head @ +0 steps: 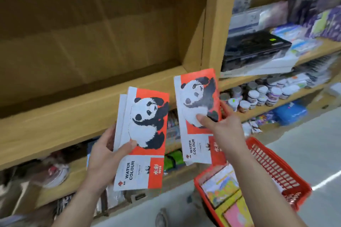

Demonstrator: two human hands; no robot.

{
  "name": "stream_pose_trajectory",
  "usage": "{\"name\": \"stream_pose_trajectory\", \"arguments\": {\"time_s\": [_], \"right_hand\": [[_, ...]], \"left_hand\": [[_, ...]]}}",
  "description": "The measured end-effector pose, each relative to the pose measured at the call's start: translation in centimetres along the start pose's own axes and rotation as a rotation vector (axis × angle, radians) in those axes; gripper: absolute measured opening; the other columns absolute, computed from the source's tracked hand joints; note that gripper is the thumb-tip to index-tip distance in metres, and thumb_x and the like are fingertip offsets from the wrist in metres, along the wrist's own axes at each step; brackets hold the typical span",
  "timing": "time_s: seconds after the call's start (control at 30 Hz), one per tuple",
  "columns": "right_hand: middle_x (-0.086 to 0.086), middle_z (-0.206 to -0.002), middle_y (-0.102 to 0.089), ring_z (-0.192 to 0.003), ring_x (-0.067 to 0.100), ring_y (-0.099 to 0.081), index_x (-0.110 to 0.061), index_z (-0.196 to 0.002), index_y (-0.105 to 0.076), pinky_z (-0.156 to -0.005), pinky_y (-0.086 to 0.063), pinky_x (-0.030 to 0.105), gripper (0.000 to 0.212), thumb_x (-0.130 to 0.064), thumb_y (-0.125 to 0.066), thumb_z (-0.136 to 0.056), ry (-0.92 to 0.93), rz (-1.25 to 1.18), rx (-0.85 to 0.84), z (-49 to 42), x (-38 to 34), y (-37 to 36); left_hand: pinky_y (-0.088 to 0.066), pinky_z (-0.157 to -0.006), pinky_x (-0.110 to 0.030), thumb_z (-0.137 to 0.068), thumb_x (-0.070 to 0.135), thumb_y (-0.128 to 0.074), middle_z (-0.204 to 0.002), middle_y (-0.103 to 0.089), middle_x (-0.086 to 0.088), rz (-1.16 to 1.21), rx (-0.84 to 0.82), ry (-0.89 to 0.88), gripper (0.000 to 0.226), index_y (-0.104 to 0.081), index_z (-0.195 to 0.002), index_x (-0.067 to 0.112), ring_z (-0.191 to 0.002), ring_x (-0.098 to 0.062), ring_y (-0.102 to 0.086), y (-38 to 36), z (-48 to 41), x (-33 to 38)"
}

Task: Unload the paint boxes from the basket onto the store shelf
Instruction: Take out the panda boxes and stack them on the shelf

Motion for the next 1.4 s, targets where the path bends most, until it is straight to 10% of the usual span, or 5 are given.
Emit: {"name": "stream_pose_trajectory", "arguments": {"time_s": [0.4,0.7,0.93,1.07,1.4], "right_hand": [[0.013,-0.085,-0.082,-0.072,0.031,-0.08,-0.011,-0.104,-0.072,-0.053,-0.061,0.035,0.038,-0.031,-0.089,-0.076,-0.352,0.144,-0.304,-14.5,-5.8,-13.8],[0.008,-0.067,-0.079,-0.054,0.022,-0.076,-0.006,-0.097,-0.067,-0.047,-0.057,0.028,0.019,-0.021,-0.075,-0.088,-0.304,0.209,-0.112,-17.6,-3.3,-13.7],[-0.011,-0.114,-0.074,-0.103,0.007,-0.07,-0.02,-0.129,-0.066,-0.072,-0.053,0.013,0.034,-0.026,-0.07,-0.096,0.078,0.285,0.013,-11.0,-1.4,-9.6],[-0.019,-0.123,-0.072,-0.116,-0.003,-0.065,-0.028,-0.135,-0.065,-0.096,-0.052,0.026,0.037,-0.031,-0.068,-0.098,0.118,0.092,-0.084,-7.1,0.2,-8.4],[-0.032,-0.147,-0.048,-0.135,-0.006,-0.048,-0.046,-0.156,-0.03,-0.101,-0.045,0.024,0.078,-0.078,-0.05,-0.087,0.273,-0.051,-0.158,-6.0,-2.3,-9.5]], "left_hand": [[-0.059,-0.053,-0.03,-0.061,0.046,-0.086,-0.101,-0.082,0.001,0.249,0.112,0.02,0.042,-0.074,-0.101,0.047,-0.076,-0.026,-0.08,8.9,-5.3,1.4],[-0.06,-0.055,-0.035,-0.068,0.035,-0.083,-0.103,-0.081,-0.001,0.286,0.044,0.03,0.038,-0.075,-0.105,0.039,-0.077,-0.029,-0.08,8.1,-11.2,2.4],[-0.064,-0.065,-0.042,-0.083,0.021,-0.079,-0.105,-0.081,-0.009,0.349,0.044,0.031,0.027,-0.077,-0.107,0.032,-0.086,-0.033,-0.079,3.7,-13.2,5.9],[-0.063,-0.059,-0.035,-0.089,0.02,-0.077,-0.099,-0.082,-0.012,0.347,0.045,0.014,0.022,-0.073,-0.11,0.019,-0.084,-0.032,-0.08,0.4,-14.8,9.7],[-0.059,-0.054,-0.028,-0.09,0.03,-0.074,-0.08,-0.082,-0.007,0.157,0.024,0.118,0.023,-0.072,-0.099,0.008,-0.07,-0.02,-0.08,-7.7,-17.6,9.4]]}}
Point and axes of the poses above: each hand's wrist, its own z-axis away from the middle knuckle, its own y-axis out of the back of the hand, x = y × z, the point moved 4 cm from there along -z, towards the middle knuckle
